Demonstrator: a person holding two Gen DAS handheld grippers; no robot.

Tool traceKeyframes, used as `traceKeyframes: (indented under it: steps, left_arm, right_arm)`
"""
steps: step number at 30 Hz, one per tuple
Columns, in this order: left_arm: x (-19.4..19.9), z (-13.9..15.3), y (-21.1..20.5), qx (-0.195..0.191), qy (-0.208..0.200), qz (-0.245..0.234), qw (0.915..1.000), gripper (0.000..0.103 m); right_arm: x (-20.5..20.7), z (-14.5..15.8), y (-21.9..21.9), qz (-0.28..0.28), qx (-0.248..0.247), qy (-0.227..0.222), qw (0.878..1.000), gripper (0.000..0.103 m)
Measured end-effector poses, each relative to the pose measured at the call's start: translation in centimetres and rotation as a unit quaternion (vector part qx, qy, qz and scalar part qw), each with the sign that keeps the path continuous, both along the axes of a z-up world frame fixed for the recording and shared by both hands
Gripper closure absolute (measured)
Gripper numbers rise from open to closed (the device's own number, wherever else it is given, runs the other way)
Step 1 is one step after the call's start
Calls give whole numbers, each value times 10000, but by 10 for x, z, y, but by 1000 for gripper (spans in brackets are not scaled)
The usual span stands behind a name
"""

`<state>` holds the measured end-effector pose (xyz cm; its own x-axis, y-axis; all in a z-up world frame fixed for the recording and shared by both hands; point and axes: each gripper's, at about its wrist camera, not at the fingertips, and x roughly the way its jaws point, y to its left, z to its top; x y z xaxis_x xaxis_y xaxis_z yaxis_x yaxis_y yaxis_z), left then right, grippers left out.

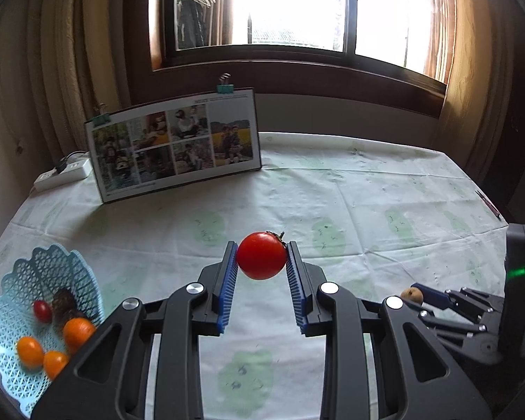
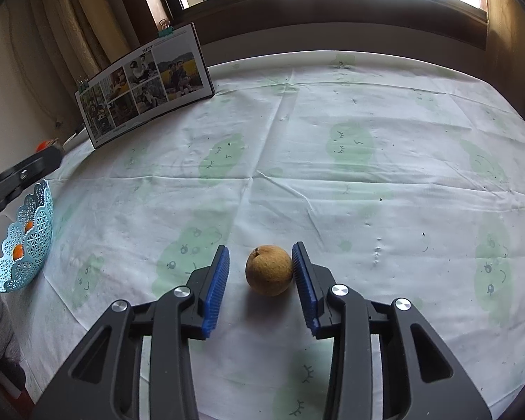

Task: Organize fruits
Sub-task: 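Carry the cherry tomato to the basket and open the left tool, then carry the brown fruit to the basket and open the right tool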

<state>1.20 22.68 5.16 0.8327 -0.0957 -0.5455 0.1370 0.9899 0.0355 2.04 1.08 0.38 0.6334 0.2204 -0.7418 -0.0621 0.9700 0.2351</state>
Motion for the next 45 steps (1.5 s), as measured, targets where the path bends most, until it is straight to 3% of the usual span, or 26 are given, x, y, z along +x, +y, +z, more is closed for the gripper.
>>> traceKeyframes:
  steps: [7, 25, 27, 30, 35, 45]
  left_arm:
    - [-31, 3, 39, -25, -134, 358, 9993, 74]
    - [-50, -8, 145, -181, -115, 1415, 9897, 74]
    - [-50, -9, 153, -204, -100, 1503, 9884, 65]
    - [-49, -10, 159, -227, -120, 1689, 9853, 32]
    - [-57, -7, 169, -299, -251, 1855, 9819, 23]
    - [-68, -6, 173, -243, -329, 1949, 9800, 18]
  right_arm:
    - [0, 1, 3, -1, -144, 4, 9999, 66]
    - [-8, 6, 1, -363, -275, 8, 9990, 75]
    - [-10, 10, 0, -386, -261, -39, 9989, 75]
    - [-10, 12, -1, -412, -271, -74, 9988, 75]
    - [-8, 12, 0, -405, -253, -40, 9989, 74]
    - [1, 2, 10, -381, -387, 61, 9985, 72]
